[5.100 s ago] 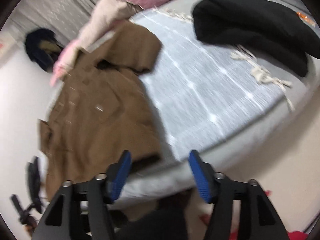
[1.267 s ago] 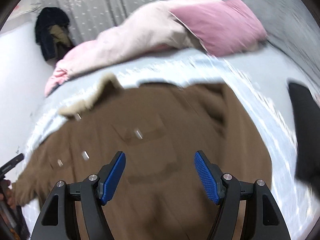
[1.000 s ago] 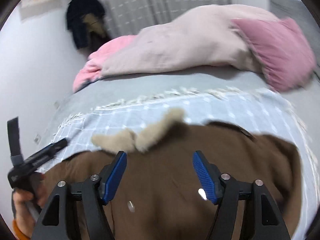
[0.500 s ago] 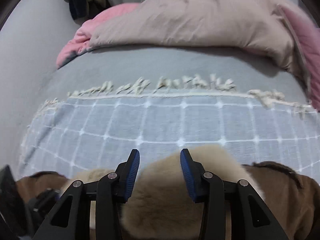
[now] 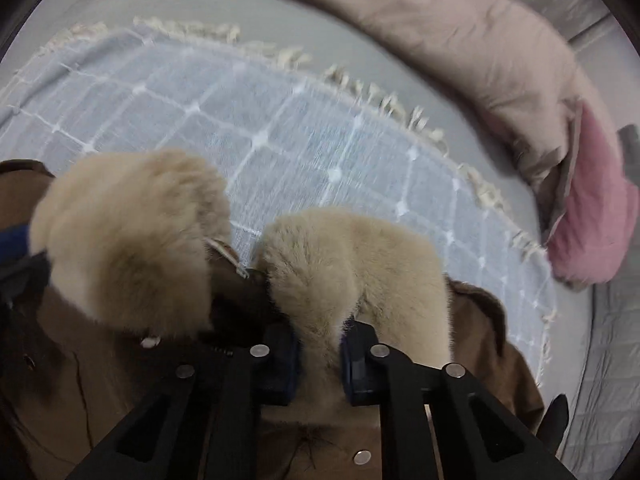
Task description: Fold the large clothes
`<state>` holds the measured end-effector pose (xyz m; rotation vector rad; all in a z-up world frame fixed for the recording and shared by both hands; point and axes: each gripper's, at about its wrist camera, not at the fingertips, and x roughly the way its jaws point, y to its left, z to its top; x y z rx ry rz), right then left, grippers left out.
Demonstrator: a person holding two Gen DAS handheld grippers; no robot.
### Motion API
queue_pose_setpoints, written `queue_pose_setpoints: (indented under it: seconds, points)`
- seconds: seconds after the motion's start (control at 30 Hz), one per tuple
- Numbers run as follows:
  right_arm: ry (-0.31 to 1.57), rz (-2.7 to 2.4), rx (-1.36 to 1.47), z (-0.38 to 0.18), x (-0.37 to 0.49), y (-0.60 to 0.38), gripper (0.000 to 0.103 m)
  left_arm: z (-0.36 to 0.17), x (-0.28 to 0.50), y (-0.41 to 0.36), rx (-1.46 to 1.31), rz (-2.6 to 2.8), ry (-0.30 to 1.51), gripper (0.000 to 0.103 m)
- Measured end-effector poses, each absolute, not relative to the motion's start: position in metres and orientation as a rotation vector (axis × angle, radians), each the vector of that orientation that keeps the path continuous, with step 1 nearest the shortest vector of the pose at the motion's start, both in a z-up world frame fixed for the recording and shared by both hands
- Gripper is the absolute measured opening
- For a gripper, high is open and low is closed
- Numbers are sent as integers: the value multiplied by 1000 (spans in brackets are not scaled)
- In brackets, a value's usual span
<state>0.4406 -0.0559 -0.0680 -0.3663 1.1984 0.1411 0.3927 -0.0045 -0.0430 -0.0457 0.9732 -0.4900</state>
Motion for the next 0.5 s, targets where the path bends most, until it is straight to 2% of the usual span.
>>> queue_pose_setpoints:
  seconds: [0.1, 0.17, 0.2, 0.23, 0.3, 0.5]
  points:
    - [944, 111, -335, -38, 393, -70, 13, -23, 385, 3, -46, -474, 912, 26]
    - [804, 89, -226, -21, 363, -89, 12, -5, 377, 17, -76, -460, 848, 30]
    - [739, 81, -152, -15, 344, -103, 12, 1, 374, 21, -89, -457, 825, 40]
    - [712, 75, -73, -15, 329, -117, 12, 5, 372, 26, -103, -463, 798, 55]
    - [734, 74, -13, -27, 318, -126, 12, 7, 372, 30, -139, -522, 747, 71]
    - [855, 112, -29, -74, 308, -122, 14, -51, 404, -5, -191, -709, 936, 73]
